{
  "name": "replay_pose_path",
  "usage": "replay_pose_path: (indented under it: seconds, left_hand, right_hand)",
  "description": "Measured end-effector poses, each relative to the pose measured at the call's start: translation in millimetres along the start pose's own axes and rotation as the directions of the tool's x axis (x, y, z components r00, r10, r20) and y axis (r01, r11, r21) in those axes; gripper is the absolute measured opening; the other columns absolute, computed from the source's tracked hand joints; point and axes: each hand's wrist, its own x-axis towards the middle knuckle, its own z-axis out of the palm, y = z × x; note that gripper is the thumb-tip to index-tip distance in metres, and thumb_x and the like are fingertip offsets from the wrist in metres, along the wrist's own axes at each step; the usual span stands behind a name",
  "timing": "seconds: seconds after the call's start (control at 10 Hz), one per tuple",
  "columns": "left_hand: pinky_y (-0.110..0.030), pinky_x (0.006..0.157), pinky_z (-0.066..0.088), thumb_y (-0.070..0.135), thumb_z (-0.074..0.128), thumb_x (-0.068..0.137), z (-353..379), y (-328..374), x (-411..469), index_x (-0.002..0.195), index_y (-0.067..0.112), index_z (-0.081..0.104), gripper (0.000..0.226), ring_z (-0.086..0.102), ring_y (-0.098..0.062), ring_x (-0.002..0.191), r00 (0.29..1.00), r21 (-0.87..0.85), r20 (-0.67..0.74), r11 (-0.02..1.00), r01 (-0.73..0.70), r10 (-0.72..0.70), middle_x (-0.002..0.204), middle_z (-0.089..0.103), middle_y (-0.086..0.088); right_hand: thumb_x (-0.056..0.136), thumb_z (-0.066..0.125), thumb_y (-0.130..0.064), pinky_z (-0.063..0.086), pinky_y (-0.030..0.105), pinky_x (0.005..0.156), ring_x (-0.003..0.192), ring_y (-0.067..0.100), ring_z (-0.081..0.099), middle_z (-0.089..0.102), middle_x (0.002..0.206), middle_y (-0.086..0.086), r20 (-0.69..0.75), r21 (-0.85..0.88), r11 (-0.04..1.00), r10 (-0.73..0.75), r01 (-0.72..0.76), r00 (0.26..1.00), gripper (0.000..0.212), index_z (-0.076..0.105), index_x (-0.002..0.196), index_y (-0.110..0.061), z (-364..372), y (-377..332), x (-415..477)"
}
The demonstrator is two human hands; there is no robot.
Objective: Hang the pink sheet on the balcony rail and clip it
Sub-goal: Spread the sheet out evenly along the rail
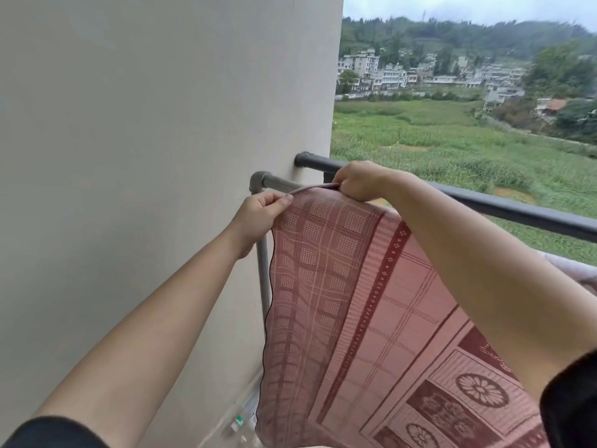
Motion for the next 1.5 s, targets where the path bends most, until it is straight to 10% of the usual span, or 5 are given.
replay_pose_path:
  seconds: [0.5, 0.6, 0.8, 1.0, 1.5]
  left_hand:
    - [-0.022, 0.056, 0.048, 0.022, 0.064, 0.092, -12.8, 38.1, 48.9, 0.089, 0.010, 0.064, 0.012, 0.057, -0.010, 0.060, 0.985, 0.007, -0.158, 0.998, -0.062, 0.063, 0.073, 0.062, 0.001]
    - [-0.022, 0.054, 0.045, 0.019, 0.067, 0.089, -15.4, 35.3, 53.9, 0.085, 0.012, 0.065, 0.008, 0.057, -0.012, 0.059, 0.981, -0.025, -0.192, 1.000, 0.020, -0.024, 0.071, 0.063, 0.000]
    - [-0.028, 0.066, 0.048, 0.024, 0.067, 0.086, -22.8, 35.2, 63.6, 0.072, 0.018, 0.063, 0.016, 0.060, -0.016, 0.068, 0.858, 0.073, -0.512, 0.997, 0.001, 0.037, 0.075, 0.065, 0.000]
    - [-0.030, 0.069, 0.046, 0.026, 0.062, 0.087, -36.4, -12.6, 45.1, 0.073, 0.019, 0.059, 0.016, 0.062, -0.022, 0.079, 0.822, 0.222, -0.567, 0.952, 0.212, -0.051, 0.066, 0.066, 0.005]
    - [-0.029, 0.075, 0.049, 0.029, 0.067, 0.083, -6.3, 27.2, 60.9, 0.084, 0.016, 0.074, 0.015, 0.067, -0.027, 0.090, 0.819, 0.526, -0.536, 0.840, 0.133, 0.206, 0.092, 0.074, -0.007]
  right_hand:
    - [0.100, 0.053, -0.016, 0.052, 0.022, 0.071, 0.074, 0.008, 0.065, 0.071, 0.090, -0.002, 0.377, 0.593, 0.803, -0.211, -0.061, 0.902, 0.016, 0.068, 0.101, -0.010, -9.5, 8.6, 30.7]
    - [0.101, 0.049, -0.028, 0.048, 0.029, 0.082, 0.092, 0.016, 0.062, 0.068, 0.103, 0.000, 0.025, 0.264, 0.963, -0.053, 0.044, 0.998, 0.025, 0.070, 0.105, -0.015, -8.7, -2.1, 43.2]
    - [0.101, 0.045, -0.021, 0.040, 0.030, 0.069, 0.082, 0.019, 0.052, 0.064, 0.108, 0.005, -0.569, 0.233, 0.970, 0.083, 0.064, 0.818, 0.024, 0.065, 0.112, -0.013, -2.7, -42.1, 64.7]
    - [0.105, 0.032, -0.017, 0.045, 0.035, 0.099, 0.119, 0.029, 0.058, 0.062, 0.129, 0.009, 0.014, 0.022, 1.000, 0.001, -0.001, 1.000, 0.039, 0.059, 0.129, -0.002, 15.9, -34.0, 57.0]
    - [0.089, 0.035, -0.076, 0.058, 0.033, 0.068, 0.082, 0.021, 0.069, 0.072, 0.093, 0.003, -0.186, 0.030, 1.000, 0.006, -0.001, 0.982, 0.069, 0.072, 0.103, -0.019, 17.3, 9.6, -76.3]
